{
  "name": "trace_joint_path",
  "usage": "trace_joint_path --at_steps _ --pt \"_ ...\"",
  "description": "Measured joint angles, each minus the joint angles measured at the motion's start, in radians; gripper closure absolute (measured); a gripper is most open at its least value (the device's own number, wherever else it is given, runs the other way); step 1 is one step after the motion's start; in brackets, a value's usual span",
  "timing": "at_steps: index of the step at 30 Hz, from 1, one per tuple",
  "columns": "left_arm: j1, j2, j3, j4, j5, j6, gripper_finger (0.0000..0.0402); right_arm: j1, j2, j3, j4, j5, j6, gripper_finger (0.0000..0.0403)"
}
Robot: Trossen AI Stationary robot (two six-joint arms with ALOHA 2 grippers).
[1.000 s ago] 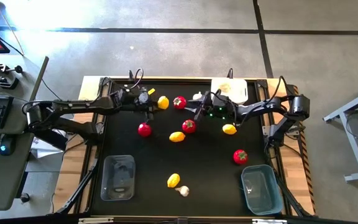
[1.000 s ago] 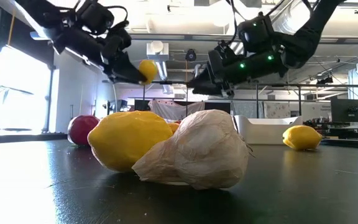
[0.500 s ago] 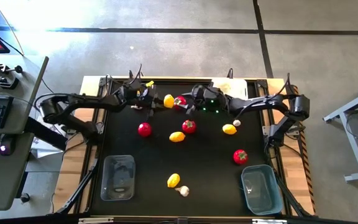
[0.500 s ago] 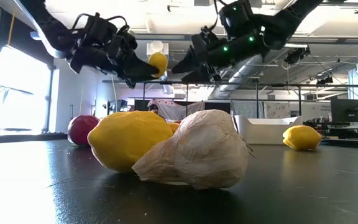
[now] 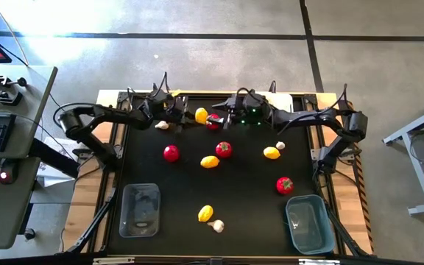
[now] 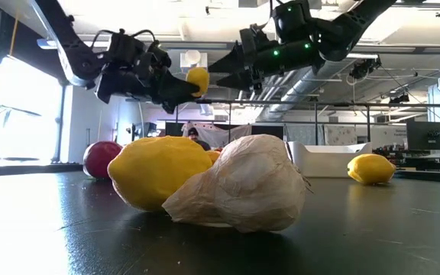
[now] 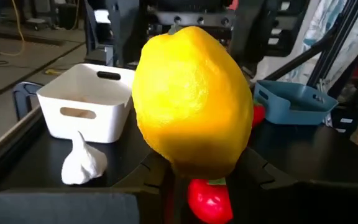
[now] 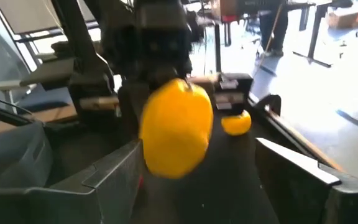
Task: Sort produce into baskets
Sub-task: Put the lemon into the blue bin
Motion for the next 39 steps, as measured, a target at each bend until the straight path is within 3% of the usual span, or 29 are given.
trace_joint_path --at_steps 6,12,28,32,39 --pt "-0.035 0.033 0.038 -0.002 0.018 0.031 0.032 0.0 0.0 0.0 0.031 -0.004 0.017 0.0109" --pt "-0.048 0.033 0.059 -0.003 0.038 0.031 0.0319 0.007 0.0 0.0 0.078 -0.08 0.034 0.0109" --pt "-0.121 0.032 0.138 0.001 0.038 0.022 0.0319 0.056 0.0 0.0 0.115 -0.09 -0.029 0.0111" --pt "-0.133 0.032 0.138 -0.002 0.033 0.011 0.0319 0.056 0.0 0.0 0.123 -0.095 -0.027 0.0131" --pt "-0.141 0.032 0.138 -0.01 0.028 0.022 0.0319 0.057 0.001 -0.001 0.156 -0.102 -0.022 0.0201"
